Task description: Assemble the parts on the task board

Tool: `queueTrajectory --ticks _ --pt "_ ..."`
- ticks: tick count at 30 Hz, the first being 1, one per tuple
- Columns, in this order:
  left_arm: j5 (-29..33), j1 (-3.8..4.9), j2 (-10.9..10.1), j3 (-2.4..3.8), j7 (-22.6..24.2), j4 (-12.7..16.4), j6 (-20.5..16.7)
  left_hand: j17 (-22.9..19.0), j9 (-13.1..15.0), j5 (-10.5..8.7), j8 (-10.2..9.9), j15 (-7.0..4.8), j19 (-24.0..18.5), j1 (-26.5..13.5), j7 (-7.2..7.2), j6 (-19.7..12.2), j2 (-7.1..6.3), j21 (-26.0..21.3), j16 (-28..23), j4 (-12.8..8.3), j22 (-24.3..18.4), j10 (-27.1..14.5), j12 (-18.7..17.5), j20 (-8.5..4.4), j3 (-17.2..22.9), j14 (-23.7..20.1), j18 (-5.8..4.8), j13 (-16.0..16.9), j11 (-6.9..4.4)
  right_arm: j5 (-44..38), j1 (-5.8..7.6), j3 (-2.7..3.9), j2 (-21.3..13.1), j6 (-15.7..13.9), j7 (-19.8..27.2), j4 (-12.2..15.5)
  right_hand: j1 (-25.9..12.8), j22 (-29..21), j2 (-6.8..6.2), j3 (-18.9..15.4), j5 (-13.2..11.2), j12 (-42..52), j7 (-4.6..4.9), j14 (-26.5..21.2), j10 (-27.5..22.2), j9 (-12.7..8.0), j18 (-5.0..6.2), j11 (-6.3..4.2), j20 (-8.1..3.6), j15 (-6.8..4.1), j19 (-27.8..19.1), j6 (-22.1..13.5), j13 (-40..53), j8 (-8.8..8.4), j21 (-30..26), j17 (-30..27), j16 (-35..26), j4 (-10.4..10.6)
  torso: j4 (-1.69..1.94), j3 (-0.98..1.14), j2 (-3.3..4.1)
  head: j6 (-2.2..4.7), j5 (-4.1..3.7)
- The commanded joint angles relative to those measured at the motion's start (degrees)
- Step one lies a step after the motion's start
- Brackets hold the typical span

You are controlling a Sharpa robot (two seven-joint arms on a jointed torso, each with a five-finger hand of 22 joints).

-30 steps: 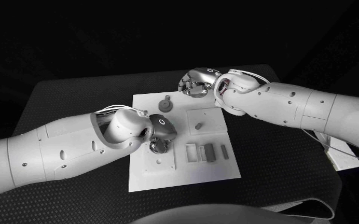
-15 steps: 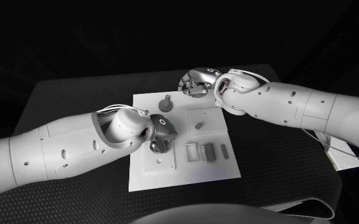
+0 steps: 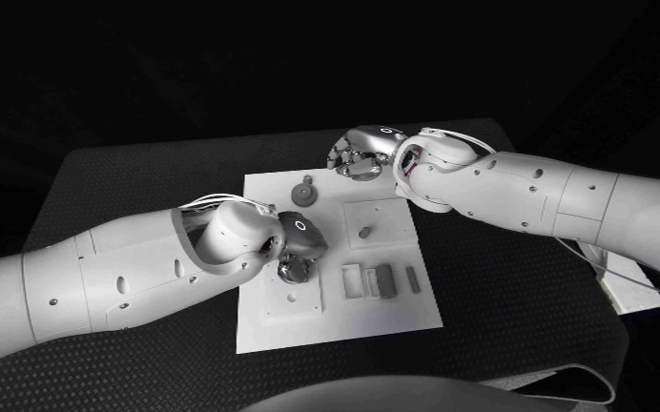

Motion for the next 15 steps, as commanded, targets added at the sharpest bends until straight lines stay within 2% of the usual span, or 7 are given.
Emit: queueTrajectory --ticks 1,12,15 --pt "-0.1 -0.11 0.3 -0.02 -0.1 0.1 -0.8 0.1 0.1 0.18 0.2 0.01 -0.5 0.2 -1.77 1.4 0.15 -0.2 -0.3 0.0 0.1 -0.3 -0.3 -0.1 0.3 -0.2 0.59 0.1 -0.07 -0.1 0.01 0.03 0.0 0.8 0.3 0.0 0.0 0.8 0.33 0.3 0.2 0.2 1.77 -0.1 0.0 -0.1 1.7 0.54 -0.24 0.38 0.0 -1.3 0.1 0.21 0.3 0.1 -0.1 -0.1 0.0 -0.03 0.01 -0.05 -0.06" --pt "0.0 -0.11 0.3 -0.02 -0.6 -0.2 -1.8 0.2 0.1 0.19 -0.2 0.05 -0.5 0.0 -1.46 1.0 -0.33 -0.2 -0.5 0.1 0.1 -0.5 -0.4 -0.07 0.2 -0.3 0.59 0.2 0.02 -0.1 0.01 0.03 0.0 0.9 0.3 0.0 0.0 0.8 0.23 0.3 0.2 0.2 1.77 -0.1 0.0 -0.1 1.7 0.55 -0.25 0.39 0.0 -1.3 0.1 0.2 0.3 0.1 -0.1 -0.2 0.04 0.0 0.01 -0.05 -0.14" --pt "0.2 -0.11 0.2 -0.02 -0.9 -0.3 -1.9 0.2 0.1 0.19 -0.3 0.11 -0.6 -0.2 -1.31 0.8 -1.35 -0.2 -0.6 0.0 0.2 -0.7 -0.5 -0.03 0.0 -0.4 0.59 0.2 0.1 -0.1 0.01 0.03 0.0 0.9 0.3 0.0 0.0 0.8 0.16 0.3 0.2 0.2 1.78 -0.1 0.0 -0.1 1.7 0.55 -0.25 0.39 -0.1 -1.3 0.1 0.19 0.3 0.1 -0.1 -0.2 0.04 0.0 0.01 -0.05 -0.14"
